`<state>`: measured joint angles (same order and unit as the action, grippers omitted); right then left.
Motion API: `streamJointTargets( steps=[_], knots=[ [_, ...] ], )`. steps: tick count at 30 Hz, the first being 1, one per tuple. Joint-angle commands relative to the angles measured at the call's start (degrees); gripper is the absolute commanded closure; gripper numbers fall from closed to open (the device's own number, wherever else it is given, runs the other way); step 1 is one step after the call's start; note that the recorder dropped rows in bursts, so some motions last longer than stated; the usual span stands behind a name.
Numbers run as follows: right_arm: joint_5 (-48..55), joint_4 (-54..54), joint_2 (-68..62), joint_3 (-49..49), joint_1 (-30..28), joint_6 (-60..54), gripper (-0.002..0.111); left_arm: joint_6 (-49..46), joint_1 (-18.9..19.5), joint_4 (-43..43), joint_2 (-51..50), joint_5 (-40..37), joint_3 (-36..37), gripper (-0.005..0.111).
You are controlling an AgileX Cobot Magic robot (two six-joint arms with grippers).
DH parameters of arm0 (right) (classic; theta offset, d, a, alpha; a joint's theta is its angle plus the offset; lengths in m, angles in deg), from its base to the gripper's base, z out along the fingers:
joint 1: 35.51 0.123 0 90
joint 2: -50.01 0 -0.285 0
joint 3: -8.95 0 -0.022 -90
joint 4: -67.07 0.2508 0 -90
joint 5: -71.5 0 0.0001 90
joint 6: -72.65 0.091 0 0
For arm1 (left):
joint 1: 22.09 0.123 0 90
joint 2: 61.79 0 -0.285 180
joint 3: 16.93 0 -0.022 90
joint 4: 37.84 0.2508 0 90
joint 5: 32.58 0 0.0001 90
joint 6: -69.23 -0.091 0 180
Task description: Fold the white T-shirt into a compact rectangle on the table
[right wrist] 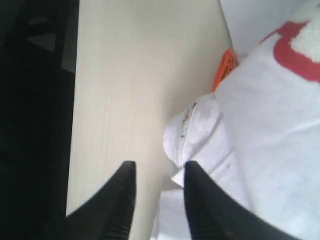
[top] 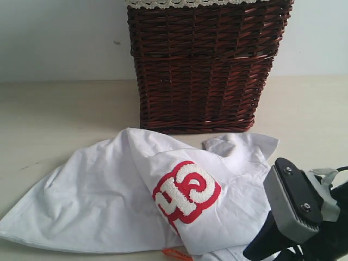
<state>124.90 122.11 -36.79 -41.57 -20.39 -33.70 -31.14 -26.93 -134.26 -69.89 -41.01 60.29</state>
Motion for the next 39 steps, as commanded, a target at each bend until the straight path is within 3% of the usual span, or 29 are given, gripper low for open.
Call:
streamJointTargets(
  steps=[1,4,7,11,16,21,24,28,36,39],
  knots=[
    [-8.17,0.87,-1.36,-0.23,3.63,4.4,0.059,0.1,-0.3,-0.03,0.32,-0.17,0.0,0.107],
    [-12.53,-3.21,-3.74,0.86,4.13,14.08,0.06,0.1,-0.3,-0.03,0.32,-0.17,0.0,0.107],
    [-9.88,-13.39,-5.59,2.6,4.13,25.98,0.063,0.1,-0.3,-0.03,0.32,-0.17,0.0,0.107],
    [-6.26,-25.45,-6.38,3.7,4.13,33.89,0.078,0.1,-0.3,-0.03,0.32,-0.17,0.0,0.107],
    [-11.53,-28.21,-9.52,3.7,4.13,34.57,0.094,0.1,-0.3,-0.03,0.32,-0.17,0.0,0.107],
    [-14.33,-27.81,-15.64,3.7,4.13,34.69,0.095,0.1,-0.3,-0.03,0.32,-0.17,0.0,0.107],
    [-11.44,-26.53,-17.06,3.7,4.13,34.53,0.096,0.1,-0.3,-0.03,0.32,-0.17,0.0,0.107],
    [-6.66,-26.67,-17.16,3.7,4.13,34.4,0.108,0.1,-0.3,-0.03,0.32,-0.17,0.0,0.107],
    [12.97,-30.23,-17.16,3.7,4.13,34.4,0.108,0.1,-0.3,-0.03,0.32,-0.17,0.0,0.107],
    [13.47,-30.61,-16.55,3.7,4.13,34.27,0.108,0.1,-0.3,-0.03,0.32,-0.17,0.0,0.107]
  ],
)
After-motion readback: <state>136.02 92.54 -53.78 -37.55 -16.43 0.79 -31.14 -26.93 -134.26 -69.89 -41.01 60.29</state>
